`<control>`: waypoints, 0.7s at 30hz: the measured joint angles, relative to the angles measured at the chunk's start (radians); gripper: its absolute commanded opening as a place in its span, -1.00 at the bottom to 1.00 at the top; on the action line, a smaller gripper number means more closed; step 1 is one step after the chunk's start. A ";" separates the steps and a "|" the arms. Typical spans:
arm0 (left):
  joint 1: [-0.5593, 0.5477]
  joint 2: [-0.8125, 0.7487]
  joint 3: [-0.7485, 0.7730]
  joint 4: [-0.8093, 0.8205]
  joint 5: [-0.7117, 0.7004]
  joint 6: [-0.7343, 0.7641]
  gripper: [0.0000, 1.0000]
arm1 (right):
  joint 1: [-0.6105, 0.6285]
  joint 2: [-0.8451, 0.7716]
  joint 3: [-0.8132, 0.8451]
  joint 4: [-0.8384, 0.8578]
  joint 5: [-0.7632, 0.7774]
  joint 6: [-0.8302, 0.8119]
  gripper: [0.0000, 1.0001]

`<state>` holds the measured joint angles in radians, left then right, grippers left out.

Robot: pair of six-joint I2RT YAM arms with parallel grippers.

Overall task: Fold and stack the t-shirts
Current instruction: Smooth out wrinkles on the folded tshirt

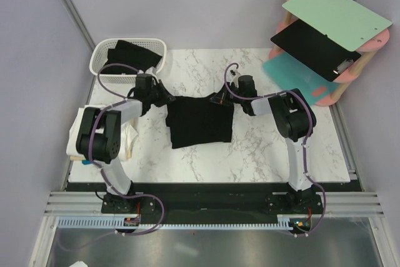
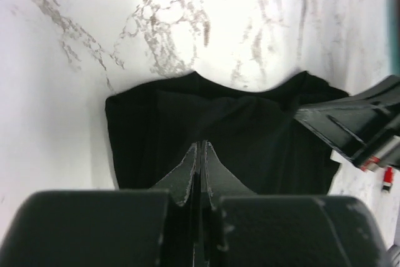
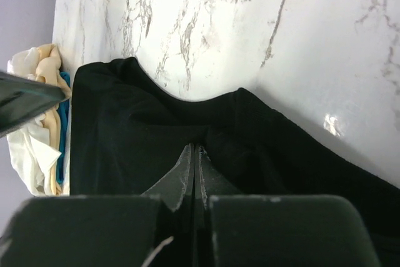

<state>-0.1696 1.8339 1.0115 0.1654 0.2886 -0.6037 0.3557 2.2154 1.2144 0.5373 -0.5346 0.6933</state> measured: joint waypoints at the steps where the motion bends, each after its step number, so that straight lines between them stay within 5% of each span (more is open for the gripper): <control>1: 0.001 -0.040 -0.008 -0.021 -0.005 0.002 -0.96 | 0.000 -0.012 -0.004 -0.017 0.010 -0.009 -1.00; 9: -0.003 -0.377 -0.003 -0.258 -0.108 0.018 -0.68 | 0.025 -0.226 -0.036 -0.226 0.086 -0.100 -0.84; 14: -0.003 -0.436 0.012 -0.504 -0.227 0.019 -0.20 | 0.108 -0.359 -0.054 -0.277 0.100 -0.133 -0.72; 19: -0.003 -0.435 0.019 -0.745 -0.363 0.040 0.56 | 0.188 -0.395 -0.127 -0.274 0.093 -0.127 -0.55; 21: -0.003 -0.423 0.042 -0.832 -0.419 0.052 0.68 | 0.200 -0.395 -0.161 -0.279 0.092 -0.119 -0.48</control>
<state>-0.1726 1.4109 1.0531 -0.6662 -0.1307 -0.5518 0.5552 1.8202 1.0534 0.2584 -0.4431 0.5743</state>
